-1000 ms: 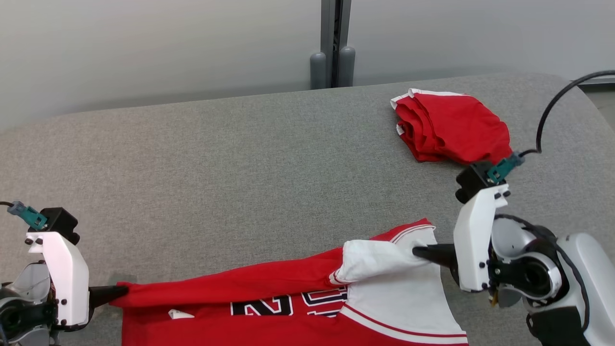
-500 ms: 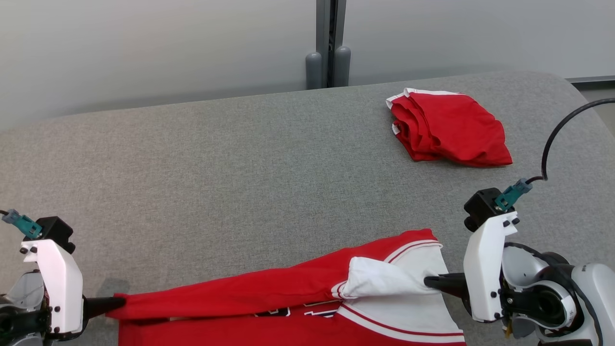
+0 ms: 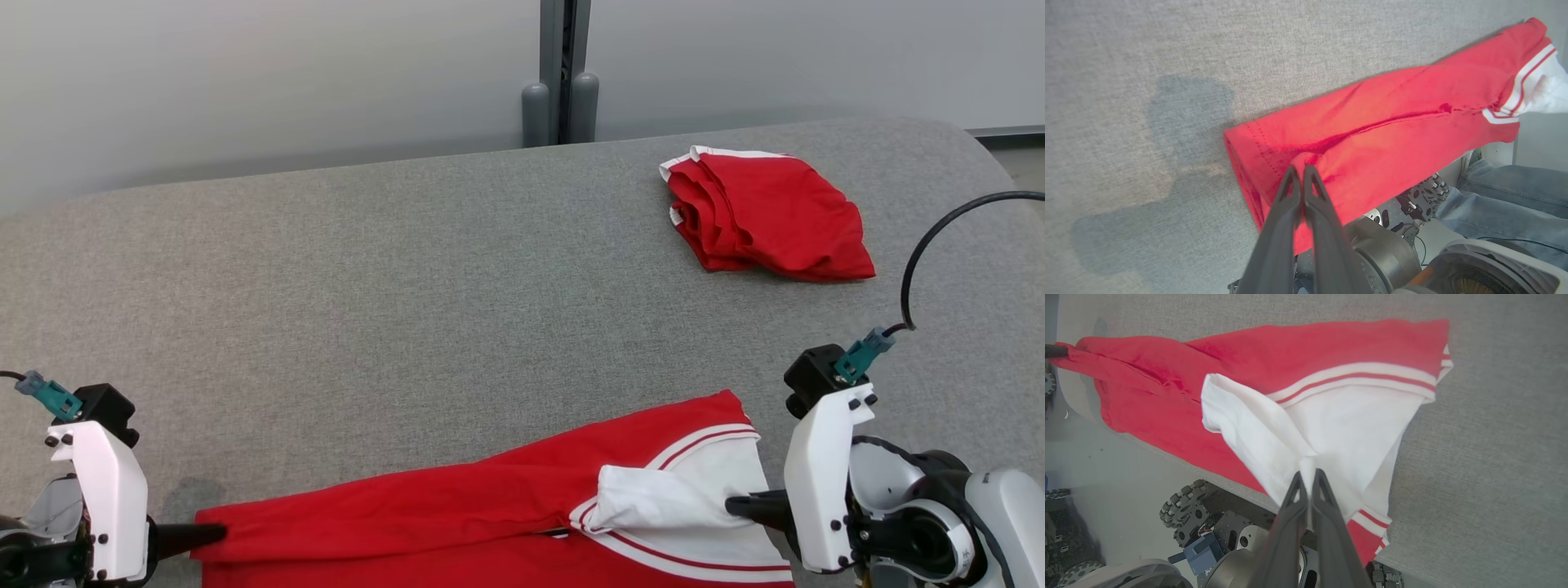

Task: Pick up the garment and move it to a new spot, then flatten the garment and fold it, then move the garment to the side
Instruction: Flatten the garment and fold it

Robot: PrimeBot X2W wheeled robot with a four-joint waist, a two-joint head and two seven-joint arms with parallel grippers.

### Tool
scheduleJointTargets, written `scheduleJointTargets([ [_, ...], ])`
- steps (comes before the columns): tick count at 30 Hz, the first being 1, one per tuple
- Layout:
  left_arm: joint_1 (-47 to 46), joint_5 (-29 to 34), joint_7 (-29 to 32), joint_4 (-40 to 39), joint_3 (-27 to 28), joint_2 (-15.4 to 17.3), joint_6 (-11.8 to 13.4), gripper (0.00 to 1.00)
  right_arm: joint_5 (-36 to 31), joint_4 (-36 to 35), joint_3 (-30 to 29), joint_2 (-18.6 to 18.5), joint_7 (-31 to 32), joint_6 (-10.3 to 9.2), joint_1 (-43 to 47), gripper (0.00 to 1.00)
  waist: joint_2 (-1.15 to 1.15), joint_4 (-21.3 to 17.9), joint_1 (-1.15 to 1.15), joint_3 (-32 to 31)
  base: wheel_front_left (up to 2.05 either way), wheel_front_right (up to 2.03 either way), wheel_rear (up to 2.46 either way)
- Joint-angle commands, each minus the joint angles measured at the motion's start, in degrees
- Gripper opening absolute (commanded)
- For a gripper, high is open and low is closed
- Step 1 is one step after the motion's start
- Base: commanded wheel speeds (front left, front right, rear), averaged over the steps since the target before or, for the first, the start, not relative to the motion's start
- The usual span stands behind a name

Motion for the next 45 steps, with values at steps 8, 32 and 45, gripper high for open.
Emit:
scheduleJointTargets([
  [8, 1.3, -1.4, 1.6, -1.2, 0.1, 0.8, -0.3, 0.00, -0.9, 0.5, 0.2, -0.5, -1.1, 0.02, 1.5, 1.00, 0.00, 0.0, 0.00, 0.1, 0.00, 0.00, 0.00],
  [32, 2.7, 2.7, -9.5, -3.1, 3.1, 1.8, 0.4, 1.00, -0.9, -2.9, -3.0, -2.3, -14.0, 0.02, 4.8, 1.00, 0.00, -0.1, 0.00, -3.9, 0.00, 0.00, 0.00],
  [45, 8.4, 6.3, -27.3, -7.8, 7.1, 2.0, 3.9, 1.00, -3.3, -3.0, -4.6, -3.7, -32.6, 0.02, 10.4, 1.00, 0.00, 1.6, 0.00, -4.8, 0.00, 0.00, 0.00],
])
